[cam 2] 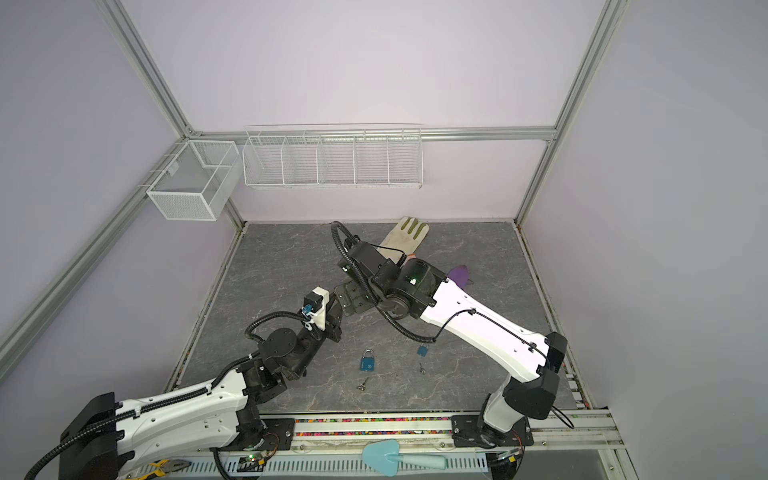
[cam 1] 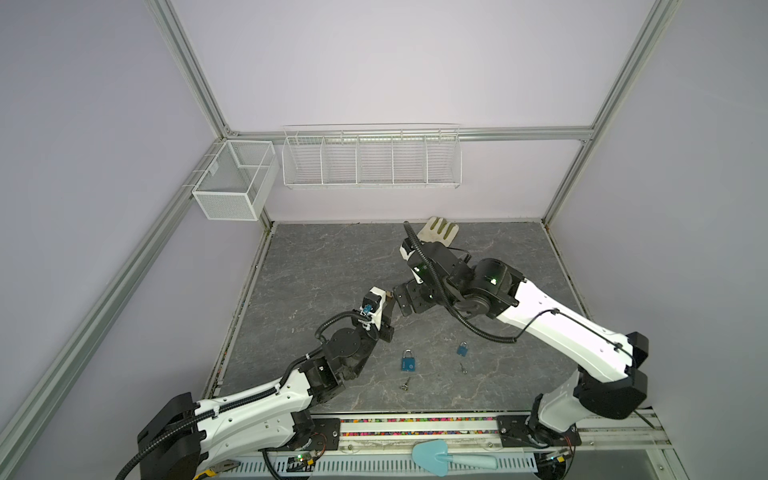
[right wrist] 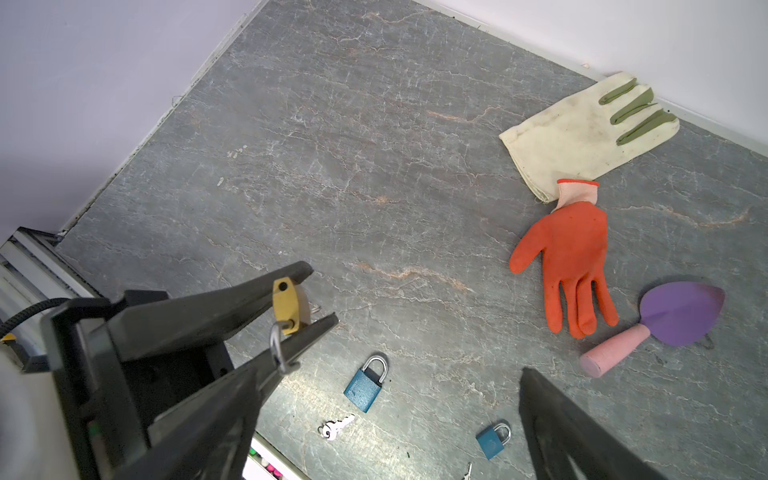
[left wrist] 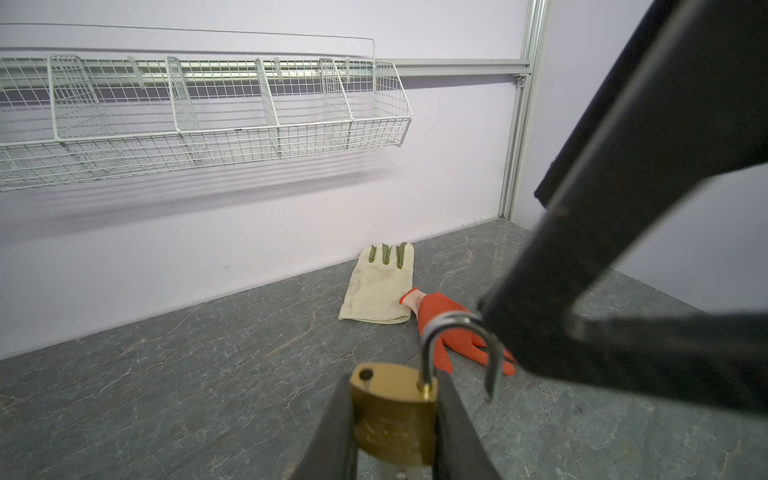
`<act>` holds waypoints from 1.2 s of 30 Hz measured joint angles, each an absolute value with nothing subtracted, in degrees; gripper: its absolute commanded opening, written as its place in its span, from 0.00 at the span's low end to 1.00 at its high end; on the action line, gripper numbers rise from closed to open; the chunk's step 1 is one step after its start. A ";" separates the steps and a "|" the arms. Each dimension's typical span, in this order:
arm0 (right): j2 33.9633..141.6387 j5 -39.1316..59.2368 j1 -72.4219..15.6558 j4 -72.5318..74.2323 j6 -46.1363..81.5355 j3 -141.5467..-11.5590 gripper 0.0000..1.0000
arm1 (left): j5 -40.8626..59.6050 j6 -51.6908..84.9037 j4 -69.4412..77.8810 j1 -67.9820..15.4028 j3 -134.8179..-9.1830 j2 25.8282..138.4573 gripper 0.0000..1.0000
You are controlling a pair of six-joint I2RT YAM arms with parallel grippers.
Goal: Unlock with the key
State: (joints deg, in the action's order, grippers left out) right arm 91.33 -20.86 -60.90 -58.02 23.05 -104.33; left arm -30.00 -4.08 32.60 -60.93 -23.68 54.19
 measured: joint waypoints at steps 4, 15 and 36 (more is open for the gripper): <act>91.64 -21.96 -60.90 -58.00 22.65 -104.31 0.98 | -30.00 -3.84 32.58 -60.93 -23.68 54.19 0.00; 91.96 -23.11 -60.90 -58.02 22.20 -104.27 0.98 | -30.00 -3.49 32.45 -60.93 -23.70 54.19 0.00; 73.97 -13.98 -52.51 -47.97 25.32 -79.07 0.94 | -32.49 19.59 1.34 -52.75 -34.83 58.37 0.00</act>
